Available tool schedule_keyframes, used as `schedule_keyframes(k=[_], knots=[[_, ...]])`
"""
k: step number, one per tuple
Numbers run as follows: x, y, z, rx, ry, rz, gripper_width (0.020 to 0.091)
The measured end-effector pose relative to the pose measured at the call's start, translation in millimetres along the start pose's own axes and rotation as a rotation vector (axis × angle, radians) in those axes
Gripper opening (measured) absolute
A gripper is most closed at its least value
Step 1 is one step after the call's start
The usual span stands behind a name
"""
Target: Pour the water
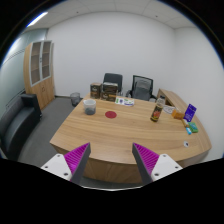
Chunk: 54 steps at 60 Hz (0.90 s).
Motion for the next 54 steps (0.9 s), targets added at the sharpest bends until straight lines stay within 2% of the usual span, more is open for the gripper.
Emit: schedule_keyframes(k=[8, 25, 48, 54], knots=[[-1.6, -28.8, -14.0, -0.045, 0.016, -0.022, 0.0858], [11.0, -163.3, -99.5, -0.148, 0.013, -0.081, 0.0859], [108.1, -311.6, -305.6, -0.150, -0.115, -0.134, 0.0855], [129.9, -337.8, -362.2, -0.143, -0.120, -0.163, 0.0858]])
Point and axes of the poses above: the point between the fingertips, and its own axes, seen from behind it with the camera up: y to the left, x up, z backward, against the way the camera looks, the point moved 3 cm from there along z, backward, against the way the camera looks, and after that the axes turned 8 degrees about y, right-handed, at the moved point
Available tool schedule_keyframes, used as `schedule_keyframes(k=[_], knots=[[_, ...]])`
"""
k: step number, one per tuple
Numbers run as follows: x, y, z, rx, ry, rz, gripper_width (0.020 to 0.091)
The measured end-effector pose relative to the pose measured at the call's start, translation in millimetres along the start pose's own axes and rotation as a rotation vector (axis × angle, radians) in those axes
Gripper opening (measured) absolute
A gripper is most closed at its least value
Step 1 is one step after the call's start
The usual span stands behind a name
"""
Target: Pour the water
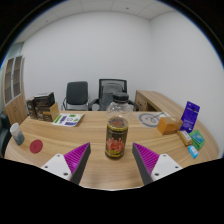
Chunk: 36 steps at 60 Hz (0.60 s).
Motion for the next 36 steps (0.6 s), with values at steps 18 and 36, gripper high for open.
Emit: schedule_keyframes(k=[18, 36], knots=[[23.7, -13.3, -107.9, 0.040, -0.030, -0.024, 0.0616], [30.0, -15.3, -116.3, 0.009, -0.082, 0.002, 0.0389]])
Point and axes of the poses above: the point between the fingertips, and its own axes, seen from behind it with the camera up: y to the left, x up, z backward, against the way the camera looks, the point moved 3 cm from there along z, backward, against the way the camera looks, and after that the axes turned 8 degrees about y, right-handed, at the moved point
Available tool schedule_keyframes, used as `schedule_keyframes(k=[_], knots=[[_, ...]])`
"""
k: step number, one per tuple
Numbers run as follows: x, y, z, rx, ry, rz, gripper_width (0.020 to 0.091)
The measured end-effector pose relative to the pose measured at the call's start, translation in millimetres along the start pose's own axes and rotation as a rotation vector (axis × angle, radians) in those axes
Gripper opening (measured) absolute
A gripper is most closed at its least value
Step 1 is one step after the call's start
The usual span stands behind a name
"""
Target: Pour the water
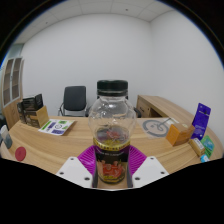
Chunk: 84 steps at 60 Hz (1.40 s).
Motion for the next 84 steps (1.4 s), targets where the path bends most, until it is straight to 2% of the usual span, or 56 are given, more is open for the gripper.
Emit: schedule_keyframes(k=[11, 25, 33, 43, 52, 64, 73, 79, 84], knots=[[19.0, 4.9, 15.7, -0.090, -0.013, 0.062, 0.0390], [101.3, 46.4, 84.3, -0.290, -0.108, 0.321, 0.0389], [150.9, 102.9, 131.3, -0.450, -0.154, 0.570, 0.0392], [182.1, 203.9, 162.0, -0.598, -0.179, 0.955, 0.0390], [178.3, 301.3, 160.3, -0.659, -0.199, 1.303, 0.0391], [140.0, 397.5, 126.8, -0.689, -0.220, 1.806, 0.0389], [112.3, 427.0, 102.6, -0.701, -0.208, 2.063, 0.0388], [105.2, 426.2, 97.6, -0.679, -0.171, 2.072, 0.0388], [108.5, 424.4, 100.3, -0.659, -0.173, 2.017, 0.0390]])
Point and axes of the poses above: the point between the fingertips, and its own axes, seen from behind it with the camera up: y to the left, x up, z backward, against the way the camera looks, the point moved 3 cm from there along z, backward, against the way the camera looks, and after that the axes turned 8 degrees about y, right-handed, at the moved point
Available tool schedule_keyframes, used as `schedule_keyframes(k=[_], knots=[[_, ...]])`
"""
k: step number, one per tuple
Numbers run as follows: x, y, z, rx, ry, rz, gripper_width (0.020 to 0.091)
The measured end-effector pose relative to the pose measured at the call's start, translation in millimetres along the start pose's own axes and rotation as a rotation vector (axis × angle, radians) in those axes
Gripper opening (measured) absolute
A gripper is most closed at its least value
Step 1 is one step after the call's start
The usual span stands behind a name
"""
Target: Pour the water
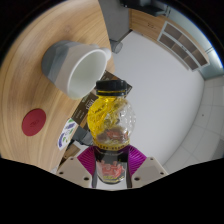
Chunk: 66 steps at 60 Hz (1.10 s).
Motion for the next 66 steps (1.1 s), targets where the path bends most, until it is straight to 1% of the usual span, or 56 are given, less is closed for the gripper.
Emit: schedule_keyframes(k=[8, 16, 22, 28, 30, 31, 33, 36, 48, 54, 59, 61, 65, 66], knots=[[-21.0, -7.7, 1.5, 0.080, 0.016, -0.276, 0.0391], [-48.7, -15.6, 10.9, 0.234, 0.006, -0.760, 0.0391], [-63.4, -19.2, 20.7, 0.338, -0.024, -1.133, 0.0391], [-72.4, -10.9, 27.0, 0.457, -0.075, -1.461, 0.0392], [-69.4, -3.5, 28.8, 0.516, -0.093, -1.553, 0.0392], [-62.5, 0.2, 37.7, 0.525, -0.092, -1.600, 0.0391], [-56.5, 11.4, 32.8, 0.580, -0.112, -1.679, 0.0392], [-49.2, 28.7, 31.5, 0.646, -0.121, -1.771, 0.0391], [-9.3, 86.1, 28.4, 0.780, -0.141, -1.931, 0.0391], [5.0, 105.2, 26.8, 0.800, -0.140, -1.944, 0.0394], [17.2, 130.6, 24.7, 0.830, -0.108, -1.936, 0.0401], [16.1, 127.1, 26.4, 0.802, -0.123, -1.965, 0.0410], [15.4, 129.8, 28.9, 0.791, -0.133, -1.974, 0.0422], [15.1, 129.8, 29.3, 0.788, -0.135, -1.972, 0.0444]])
Point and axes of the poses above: the point between the fingertips, and its own axes, seen from behind it with the camera up: y to the left, x up, z backward, against the way the camera looks, the point moved 3 cm from there along z, backward, against the way the camera looks, and after that the axes turned 8 degrees about y, right-handed, at the moved point
